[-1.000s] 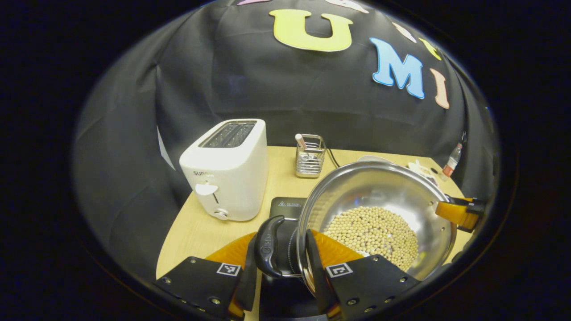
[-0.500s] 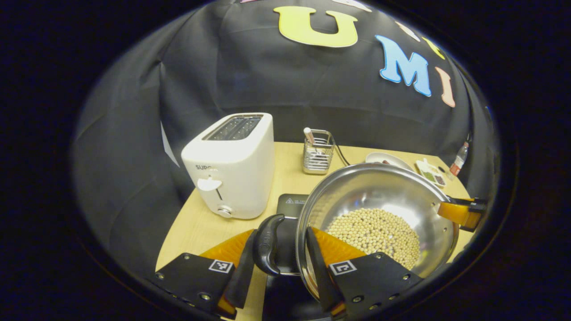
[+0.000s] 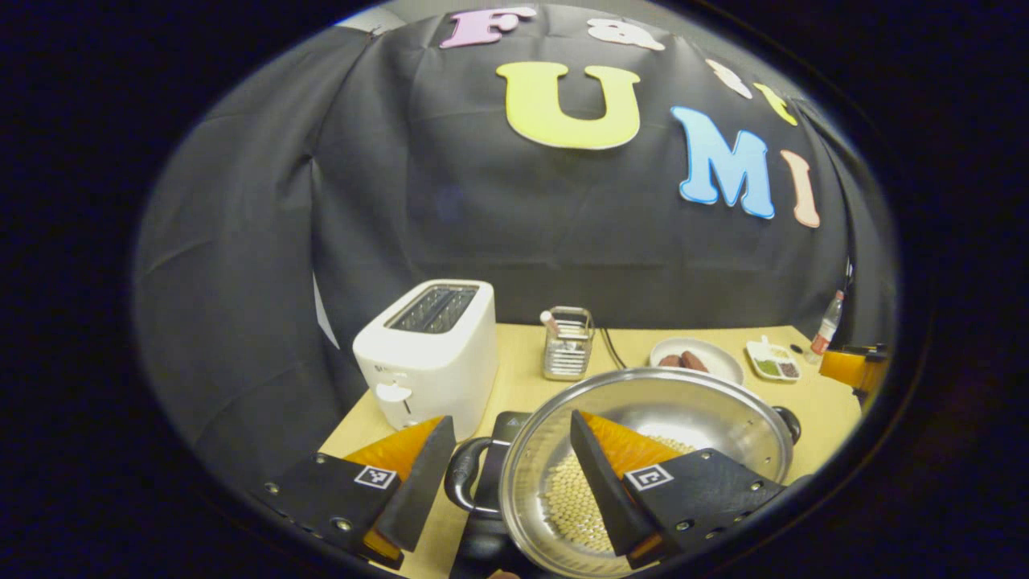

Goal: First push the handle of the pot to place it horizontally, then grasp the pot with both hands and set it on the induction cooktop.

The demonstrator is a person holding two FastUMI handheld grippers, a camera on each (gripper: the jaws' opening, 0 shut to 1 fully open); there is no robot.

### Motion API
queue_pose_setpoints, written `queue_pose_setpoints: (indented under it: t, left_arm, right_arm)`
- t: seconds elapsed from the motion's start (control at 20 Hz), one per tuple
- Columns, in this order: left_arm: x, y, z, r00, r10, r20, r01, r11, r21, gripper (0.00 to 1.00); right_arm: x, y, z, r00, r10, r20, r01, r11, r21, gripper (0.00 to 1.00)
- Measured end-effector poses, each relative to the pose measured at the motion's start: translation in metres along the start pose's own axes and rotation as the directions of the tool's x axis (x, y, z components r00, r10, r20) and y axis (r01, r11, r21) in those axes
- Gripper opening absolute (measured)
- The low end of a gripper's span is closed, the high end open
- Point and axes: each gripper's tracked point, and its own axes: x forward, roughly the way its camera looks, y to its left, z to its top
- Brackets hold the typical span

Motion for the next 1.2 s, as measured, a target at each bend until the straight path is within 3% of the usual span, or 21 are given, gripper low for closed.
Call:
queue_pose_setpoints:
  t: [0.45, 0.65, 0.9, 1.2]
  left_arm:
    - [-0.114, -0.076, 0.074, 0.972, 0.036, 0.233, -0.017, 0.997, -0.081, 0.84]
    - [-0.159, -0.11, 0.091, 0.951, 0.062, 0.303, -0.046, 0.997, -0.06, 0.87]
    - [-0.224, -0.159, 0.112, 0.919, 0.069, 0.389, -0.06, 0.998, -0.037, 0.84]
    - [-0.312, -0.215, 0.133, 0.876, 0.031, 0.481, -0.05, 0.998, 0.027, 0.84]
  right_arm:
    - [-0.091, -0.068, 0.049, 0.97, 0.061, 0.236, -0.033, 0.992, -0.123, 0.97]
    - [-0.14, -0.109, 0.059, 0.947, 0.075, 0.312, -0.041, 0.993, -0.113, 0.94]
    - [-0.192, -0.155, 0.063, 0.921, 0.081, 0.382, -0.048, 0.994, -0.096, 0.96]
    - [-0.253, -0.202, 0.064, 0.902, 0.059, 0.427, -0.066, 0.998, 0.001, 0.96]
